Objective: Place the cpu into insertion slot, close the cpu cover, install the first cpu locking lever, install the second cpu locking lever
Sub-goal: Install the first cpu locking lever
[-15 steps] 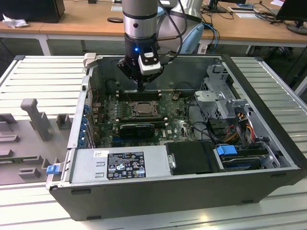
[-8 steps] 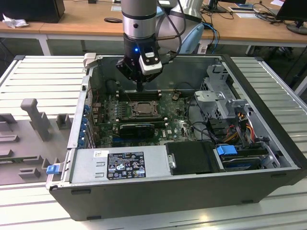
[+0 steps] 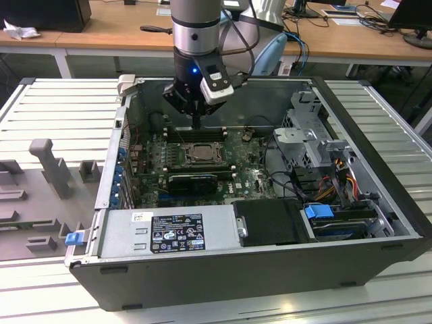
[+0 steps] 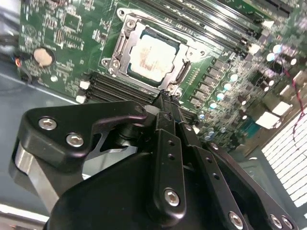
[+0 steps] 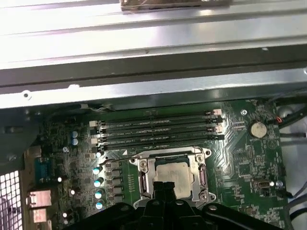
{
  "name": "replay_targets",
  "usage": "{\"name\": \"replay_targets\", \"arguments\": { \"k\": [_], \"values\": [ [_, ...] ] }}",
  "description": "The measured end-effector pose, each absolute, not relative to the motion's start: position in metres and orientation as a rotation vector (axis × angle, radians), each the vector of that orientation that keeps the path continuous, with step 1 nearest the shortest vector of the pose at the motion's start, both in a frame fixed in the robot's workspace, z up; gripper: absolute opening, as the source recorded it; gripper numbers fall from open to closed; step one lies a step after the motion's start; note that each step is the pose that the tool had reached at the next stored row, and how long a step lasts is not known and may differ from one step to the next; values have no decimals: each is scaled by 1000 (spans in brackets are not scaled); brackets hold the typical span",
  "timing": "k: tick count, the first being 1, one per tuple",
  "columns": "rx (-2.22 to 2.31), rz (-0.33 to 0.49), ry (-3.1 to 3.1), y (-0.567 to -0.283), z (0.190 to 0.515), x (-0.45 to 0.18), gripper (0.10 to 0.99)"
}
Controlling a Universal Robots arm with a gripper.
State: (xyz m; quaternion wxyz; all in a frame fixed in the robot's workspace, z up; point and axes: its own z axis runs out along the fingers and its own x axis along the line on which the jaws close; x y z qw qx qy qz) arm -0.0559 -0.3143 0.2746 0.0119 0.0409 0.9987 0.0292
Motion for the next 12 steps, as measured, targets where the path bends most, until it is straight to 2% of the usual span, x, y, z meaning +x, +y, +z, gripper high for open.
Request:
{"name": "replay_targets", "arguments": {
  "k": [12],
  "values": [
    [121,91,3114,-314,275,-58,106]
  ]
}}
